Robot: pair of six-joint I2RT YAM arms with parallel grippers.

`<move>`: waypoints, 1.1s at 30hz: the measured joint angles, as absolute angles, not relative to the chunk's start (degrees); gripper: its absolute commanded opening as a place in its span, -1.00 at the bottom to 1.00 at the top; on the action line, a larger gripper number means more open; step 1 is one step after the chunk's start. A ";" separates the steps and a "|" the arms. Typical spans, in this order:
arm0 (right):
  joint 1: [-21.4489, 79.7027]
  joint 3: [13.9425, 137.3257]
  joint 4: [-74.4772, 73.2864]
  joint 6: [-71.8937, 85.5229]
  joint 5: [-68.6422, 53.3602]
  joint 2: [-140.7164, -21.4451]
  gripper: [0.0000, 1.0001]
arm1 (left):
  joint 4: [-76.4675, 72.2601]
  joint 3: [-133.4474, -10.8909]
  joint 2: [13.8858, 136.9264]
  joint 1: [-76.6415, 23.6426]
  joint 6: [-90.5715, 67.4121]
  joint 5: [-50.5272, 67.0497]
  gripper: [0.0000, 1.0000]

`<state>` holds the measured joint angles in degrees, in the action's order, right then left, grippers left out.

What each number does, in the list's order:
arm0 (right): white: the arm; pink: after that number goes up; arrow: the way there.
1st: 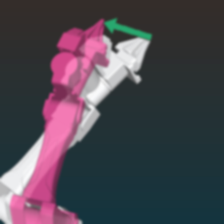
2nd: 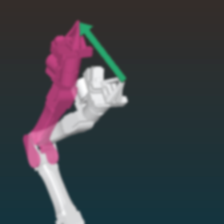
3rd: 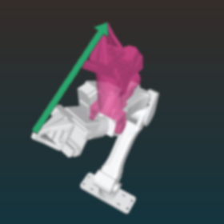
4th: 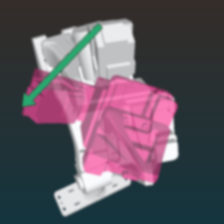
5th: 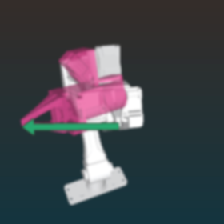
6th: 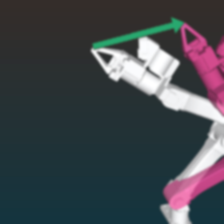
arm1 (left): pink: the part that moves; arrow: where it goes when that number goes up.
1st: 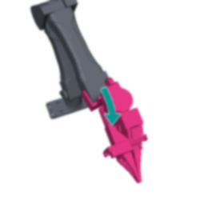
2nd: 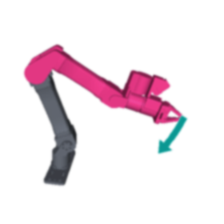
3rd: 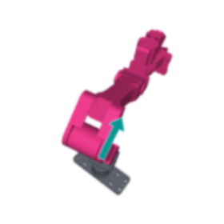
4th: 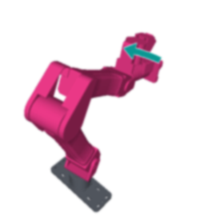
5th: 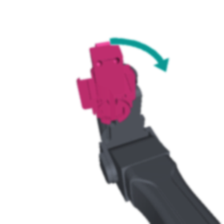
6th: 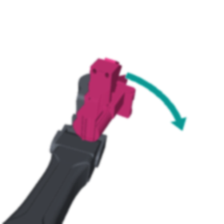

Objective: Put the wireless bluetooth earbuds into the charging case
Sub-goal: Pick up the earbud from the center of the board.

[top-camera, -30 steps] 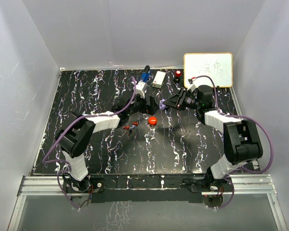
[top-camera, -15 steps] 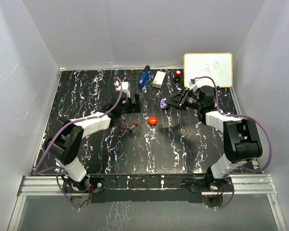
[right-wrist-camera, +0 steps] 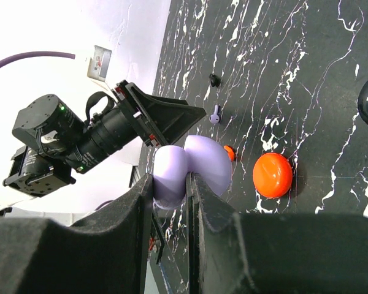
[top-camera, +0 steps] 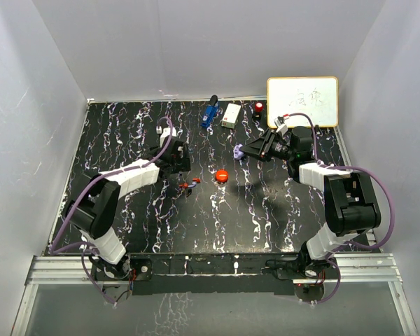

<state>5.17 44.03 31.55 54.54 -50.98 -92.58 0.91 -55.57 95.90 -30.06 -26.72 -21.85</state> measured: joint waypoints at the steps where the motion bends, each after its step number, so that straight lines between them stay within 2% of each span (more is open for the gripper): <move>1: 5.17 44.03 31.55 54.54 -50.98 -92.58 -1.00 | 1.28 -55.57 96.01 -30.13 -26.76 -21.82 0.65; 11: 5.19 44.03 31.57 54.54 -50.98 -92.58 -1.00 | 1.87 -55.57 98.37 -31.27 -27.53 -21.34 0.40; 18: 5.19 44.01 31.57 54.52 -51.00 -92.58 -1.00 | 1.72 -55.59 100.77 -33.23 -27.73 -21.58 0.29; 33: 5.19 43.27 31.73 54.43 -51.22 -92.58 -1.00 | -1.91 -54.57 101.47 -33.63 -25.56 -20.99 0.31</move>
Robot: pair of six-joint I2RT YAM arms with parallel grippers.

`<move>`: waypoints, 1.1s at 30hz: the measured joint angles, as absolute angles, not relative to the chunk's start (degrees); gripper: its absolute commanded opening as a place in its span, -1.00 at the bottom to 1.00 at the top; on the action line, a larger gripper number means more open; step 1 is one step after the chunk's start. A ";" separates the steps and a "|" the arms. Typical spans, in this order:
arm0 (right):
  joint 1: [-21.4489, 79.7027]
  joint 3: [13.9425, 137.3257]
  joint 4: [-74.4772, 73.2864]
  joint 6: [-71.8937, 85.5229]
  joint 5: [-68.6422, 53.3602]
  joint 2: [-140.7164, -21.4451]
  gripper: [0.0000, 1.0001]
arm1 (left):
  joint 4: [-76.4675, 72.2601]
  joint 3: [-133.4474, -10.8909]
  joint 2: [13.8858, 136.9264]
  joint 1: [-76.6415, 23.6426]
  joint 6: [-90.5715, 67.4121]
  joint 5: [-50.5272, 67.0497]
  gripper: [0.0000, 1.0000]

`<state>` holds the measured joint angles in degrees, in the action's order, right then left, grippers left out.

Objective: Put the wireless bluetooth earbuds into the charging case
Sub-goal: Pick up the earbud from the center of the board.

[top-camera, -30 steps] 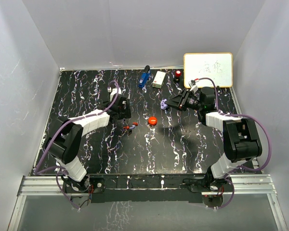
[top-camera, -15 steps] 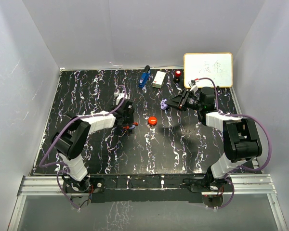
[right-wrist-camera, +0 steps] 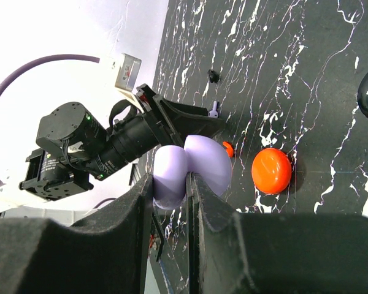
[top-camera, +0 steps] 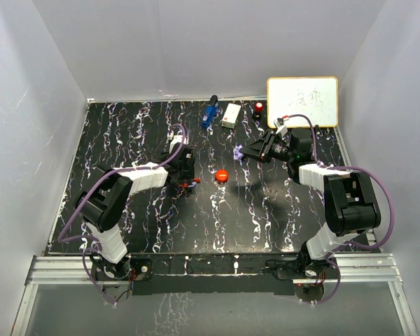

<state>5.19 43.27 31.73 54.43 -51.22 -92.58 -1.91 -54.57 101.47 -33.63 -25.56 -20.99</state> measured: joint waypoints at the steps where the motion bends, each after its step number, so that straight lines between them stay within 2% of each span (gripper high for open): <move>1: 5.19 43.27 31.73 54.43 -51.24 -92.58 -1.00 | -2.44 -54.39 101.45 -33.63 -25.36 -20.67 0.31; 18: 5.19 43.27 31.73 54.39 -51.40 -92.58 -1.00 | -4.14 -54.24 101.01 -33.58 -25.63 -17.21 0.31; 24: 5.19 43.27 32.08 54.41 -51.42 -92.58 -1.00 | -4.56 -51.62 93.51 -34.74 -24.16 -14.66 0.30; 33: 5.19 43.18 32.58 54.41 -51.57 -92.58 -1.00 | -6.44 -51.64 89.08 -36.01 -18.33 -8.97 0.06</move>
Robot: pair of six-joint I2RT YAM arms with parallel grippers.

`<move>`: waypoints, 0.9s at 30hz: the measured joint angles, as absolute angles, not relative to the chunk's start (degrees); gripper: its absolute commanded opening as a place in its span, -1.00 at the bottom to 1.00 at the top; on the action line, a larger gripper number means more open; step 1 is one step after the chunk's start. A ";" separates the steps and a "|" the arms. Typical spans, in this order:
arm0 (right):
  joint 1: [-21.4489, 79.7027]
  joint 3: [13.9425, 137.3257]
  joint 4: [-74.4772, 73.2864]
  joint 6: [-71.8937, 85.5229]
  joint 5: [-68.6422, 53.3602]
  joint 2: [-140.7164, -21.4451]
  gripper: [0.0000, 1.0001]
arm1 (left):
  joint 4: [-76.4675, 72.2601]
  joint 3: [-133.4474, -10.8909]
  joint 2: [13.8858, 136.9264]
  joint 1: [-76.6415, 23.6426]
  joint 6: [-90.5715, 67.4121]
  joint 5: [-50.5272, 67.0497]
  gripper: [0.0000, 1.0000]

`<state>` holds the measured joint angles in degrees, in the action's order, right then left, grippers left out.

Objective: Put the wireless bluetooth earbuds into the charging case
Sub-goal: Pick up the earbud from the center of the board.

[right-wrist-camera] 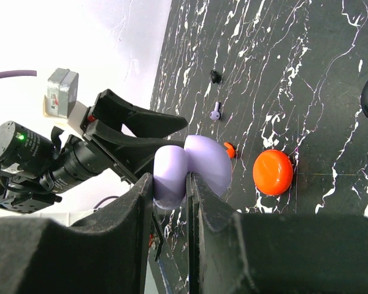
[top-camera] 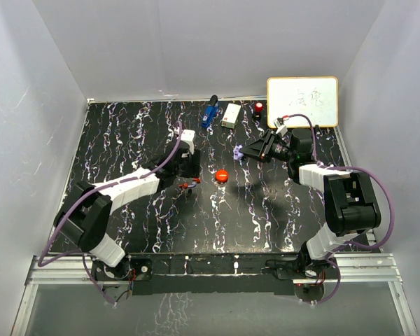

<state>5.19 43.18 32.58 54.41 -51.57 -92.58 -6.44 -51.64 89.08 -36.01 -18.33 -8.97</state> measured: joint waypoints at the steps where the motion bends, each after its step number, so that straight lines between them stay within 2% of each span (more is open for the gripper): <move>1: 5.19 43.07 32.73 54.41 -51.59 -92.58 -1.00 | -6.11 -51.64 89.23 -36.27 -17.56 -8.47 0.06; 12: 5.19 42.22 33.06 54.41 -51.66 -92.58 -1.00 | -0.34 -51.90 90.59 -38.11 -13.06 -7.42 0.19; 27: 5.19 42.22 33.08 54.41 -52.05 -92.58 -1.00 | 3.75 -53.08 95.29 -39.68 -11.29 -7.46 0.08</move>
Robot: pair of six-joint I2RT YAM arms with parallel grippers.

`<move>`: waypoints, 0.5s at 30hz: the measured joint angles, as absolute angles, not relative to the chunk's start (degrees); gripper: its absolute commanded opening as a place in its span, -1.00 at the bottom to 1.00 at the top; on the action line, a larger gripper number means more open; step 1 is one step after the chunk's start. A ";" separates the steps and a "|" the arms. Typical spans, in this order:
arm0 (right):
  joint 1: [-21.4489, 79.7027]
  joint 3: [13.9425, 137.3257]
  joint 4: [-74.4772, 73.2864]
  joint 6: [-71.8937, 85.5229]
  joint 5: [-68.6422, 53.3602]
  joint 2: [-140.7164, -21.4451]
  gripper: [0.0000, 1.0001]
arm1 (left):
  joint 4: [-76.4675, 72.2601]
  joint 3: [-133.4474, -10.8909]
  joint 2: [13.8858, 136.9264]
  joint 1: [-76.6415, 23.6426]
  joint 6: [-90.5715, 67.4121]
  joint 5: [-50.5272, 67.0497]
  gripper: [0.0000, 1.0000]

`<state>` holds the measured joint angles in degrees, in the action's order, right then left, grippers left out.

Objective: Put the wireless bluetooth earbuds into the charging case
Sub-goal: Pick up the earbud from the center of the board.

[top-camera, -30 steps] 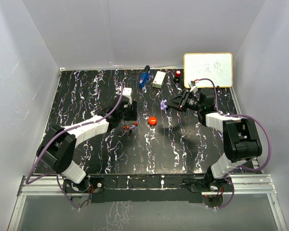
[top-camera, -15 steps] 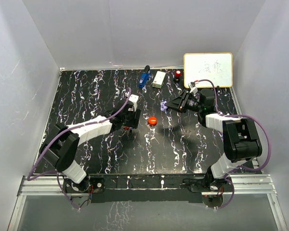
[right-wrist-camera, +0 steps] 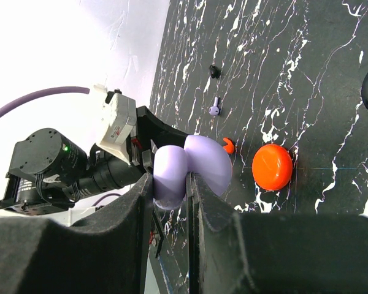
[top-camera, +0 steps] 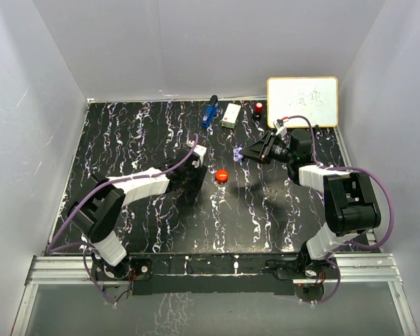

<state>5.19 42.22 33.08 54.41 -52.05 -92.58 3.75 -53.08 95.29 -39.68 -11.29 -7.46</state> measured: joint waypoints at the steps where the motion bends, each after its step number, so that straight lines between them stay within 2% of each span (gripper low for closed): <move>1: 5.19 42.22 33.08 54.41 -52.05 -92.58 -1.00 | 3.95 -53.15 95.29 -39.77 -11.20 -7.51 0.06; 15: 5.19 42.22 33.10 54.41 -52.05 -92.58 -1.00 | 3.70 -53.76 97.36 -40.69 -10.87 -9.19 -0.12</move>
